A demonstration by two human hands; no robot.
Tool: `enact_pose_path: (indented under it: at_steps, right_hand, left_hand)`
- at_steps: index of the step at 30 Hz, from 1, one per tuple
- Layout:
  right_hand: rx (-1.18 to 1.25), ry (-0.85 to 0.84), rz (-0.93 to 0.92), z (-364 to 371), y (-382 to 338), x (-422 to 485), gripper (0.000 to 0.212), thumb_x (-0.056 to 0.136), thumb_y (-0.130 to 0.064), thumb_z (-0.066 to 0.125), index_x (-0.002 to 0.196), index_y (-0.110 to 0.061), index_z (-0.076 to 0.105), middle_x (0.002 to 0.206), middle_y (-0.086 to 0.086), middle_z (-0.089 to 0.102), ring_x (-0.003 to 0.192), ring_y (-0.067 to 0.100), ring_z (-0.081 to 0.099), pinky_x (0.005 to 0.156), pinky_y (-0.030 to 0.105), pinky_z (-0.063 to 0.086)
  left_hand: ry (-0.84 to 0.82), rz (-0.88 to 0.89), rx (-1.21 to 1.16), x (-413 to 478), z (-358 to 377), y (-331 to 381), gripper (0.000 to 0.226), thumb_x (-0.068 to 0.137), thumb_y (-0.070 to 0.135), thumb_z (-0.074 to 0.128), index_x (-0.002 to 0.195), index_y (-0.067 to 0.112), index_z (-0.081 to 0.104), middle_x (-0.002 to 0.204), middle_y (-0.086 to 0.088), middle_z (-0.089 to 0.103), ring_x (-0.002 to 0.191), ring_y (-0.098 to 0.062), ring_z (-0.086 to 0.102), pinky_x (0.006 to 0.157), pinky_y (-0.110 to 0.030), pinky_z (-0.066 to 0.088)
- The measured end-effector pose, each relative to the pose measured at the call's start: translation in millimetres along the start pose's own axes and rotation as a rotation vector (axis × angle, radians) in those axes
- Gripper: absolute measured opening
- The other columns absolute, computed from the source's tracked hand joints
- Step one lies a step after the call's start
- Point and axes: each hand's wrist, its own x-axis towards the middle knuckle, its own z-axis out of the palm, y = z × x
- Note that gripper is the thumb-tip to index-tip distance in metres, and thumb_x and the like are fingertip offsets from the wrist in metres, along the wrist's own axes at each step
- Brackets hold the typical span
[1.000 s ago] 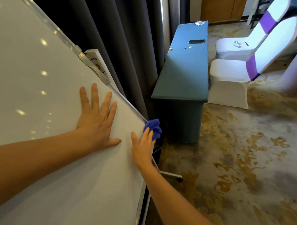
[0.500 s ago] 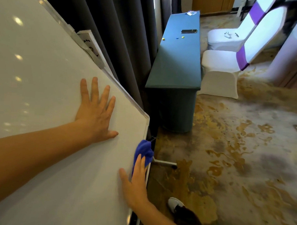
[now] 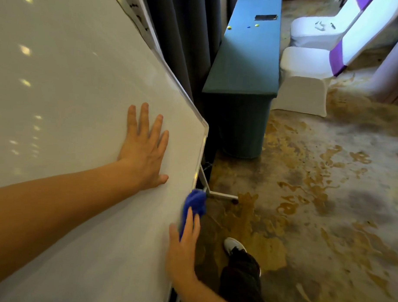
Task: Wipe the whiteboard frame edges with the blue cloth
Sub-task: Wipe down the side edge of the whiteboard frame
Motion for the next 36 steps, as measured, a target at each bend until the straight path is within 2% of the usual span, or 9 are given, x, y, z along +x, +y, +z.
enact_pose_path:
  at_steps: [3, 5, 7, 11, 17, 25, 28, 32, 36]
  right_hand:
    - [0.071, -0.063, 0.141, -9.4, 22.4, -27.2, 0.069, 0.091, -0.052, 0.054, 0.149, -0.044, 0.019, 0.159, -0.009, 0.02, 0.14, 0.014, 0.032, 0.115, 0.038, 0.029]
    - [0.197, -0.101, 0.158, -17.5, 1.5, 17.8, 0.06, 0.09, -0.048, 0.053, 0.145, -0.032, 0.036, 0.146, 0.0, 0.047, 0.121, 0.012, 0.053, 0.101, 0.034, 0.045]
    - [0.208, -0.074, 0.104, -24.0, -32.5, 57.7, 0.058, 0.095, -0.049, 0.05, 0.148, -0.032, 0.035, 0.142, -0.001, 0.05, 0.111, 0.009, 0.056, 0.092, 0.029, 0.047]
    - [0.179, -0.03, 0.051, -21.5, -35.2, 55.0, 0.069, 0.096, -0.052, 0.047, 0.155, -0.031, 0.02, 0.157, -0.002, 0.033, 0.141, 0.021, 0.036, 0.114, 0.048, 0.034]
    - [-0.089, -0.25, 0.107, -25.8, 53.8, -126.1, 0.093, 0.067, -0.072, 0.054, 0.135, -0.066, -0.009, 0.162, -0.017, 0.011, 0.147, 0.01, 0.017, 0.121, 0.041, 0.022]
    - [-0.108, -0.231, 0.005, -27.0, -1.1, -32.9, 0.081, 0.097, -0.049, 0.049, 0.155, -0.03, -0.005, 0.165, 0.0, -0.011, 0.151, 0.021, 0.006, 0.112, 0.028, 0.016]
    - [-0.161, -0.293, 0.02, -23.4, 35.5, -100.7, 0.086, 0.095, -0.052, 0.051, 0.153, -0.035, -0.01, 0.163, -0.005, -0.02, 0.15, 0.018, 0.005, 0.11, 0.023, 0.017]
    - [-0.17, -0.512, 0.052, -44.2, 95.0, -228.1, 0.095, 0.083, -0.064, 0.056, 0.133, -0.061, -0.024, 0.15, -0.025, -0.027, 0.136, -0.007, -0.005, 0.102, 0.009, 0.008]
    - [-0.151, -0.584, 0.057, -54.0, 87.0, -226.5, 0.094, 0.091, -0.054, 0.056, 0.152, -0.037, -0.014, 0.161, -0.008, -0.025, 0.145, 0.003, -0.004, 0.102, 0.012, 0.009]
  left_hand:
    - [0.031, -0.003, 0.004, -4.8, 4.0, 2.1, 0.114, 0.071, 0.09, 0.015, 0.157, 0.017, -0.004, 0.163, -0.024, -0.012, 0.136, -0.066, -0.024, 0.105, -0.079, -0.012]
    - [0.047, -0.008, 0.012, -9.5, 5.7, 6.9, 0.113, 0.071, 0.089, 0.013, 0.156, 0.017, -0.006, 0.163, -0.024, -0.012, 0.136, -0.065, -0.023, 0.106, -0.078, -0.013]
    - [0.043, -0.011, 0.007, -16.5, 6.4, 14.3, 0.113, 0.072, 0.088, 0.013, 0.156, 0.016, -0.006, 0.163, -0.025, -0.012, 0.137, -0.065, -0.022, 0.106, -0.078, -0.013]
    - [0.048, -0.025, 0.017, -32.1, 12.0, 28.6, 0.112, 0.072, 0.087, 0.015, 0.156, 0.015, -0.003, 0.163, -0.026, -0.01, 0.138, -0.065, -0.02, 0.108, -0.077, -0.009]
    - [0.052, -0.013, 0.013, -60.7, 18.8, 42.8, 0.107, 0.076, 0.083, 0.014, 0.156, 0.013, -0.003, 0.162, -0.028, -0.009, 0.139, -0.064, -0.018, 0.109, -0.076, -0.009]
    - [0.019, 0.047, 0.026, -138.8, 18.2, 60.0, 0.099, 0.084, 0.076, 0.017, 0.156, 0.011, -0.003, 0.162, -0.028, -0.011, 0.142, -0.061, -0.015, 0.109, -0.075, -0.011]
    - [0.009, 0.056, 0.024, -174.8, 20.4, 65.7, 0.096, 0.086, 0.073, 0.017, 0.156, 0.01, -0.004, 0.162, -0.028, -0.011, 0.142, -0.059, -0.017, 0.11, -0.074, -0.012]
    - [0.003, 0.055, 0.003, -224.7, 24.4, 68.0, 0.09, 0.09, 0.068, 0.016, 0.156, 0.01, -0.005, 0.162, -0.027, -0.012, 0.144, -0.055, -0.017, 0.114, -0.068, -0.014]
    - [-0.02, 0.023, 0.004, -289.2, 21.6, 71.9, 0.089, 0.09, 0.066, 0.015, 0.156, 0.012, -0.008, 0.162, -0.027, -0.014, 0.146, -0.052, -0.015, 0.118, -0.065, -0.009]
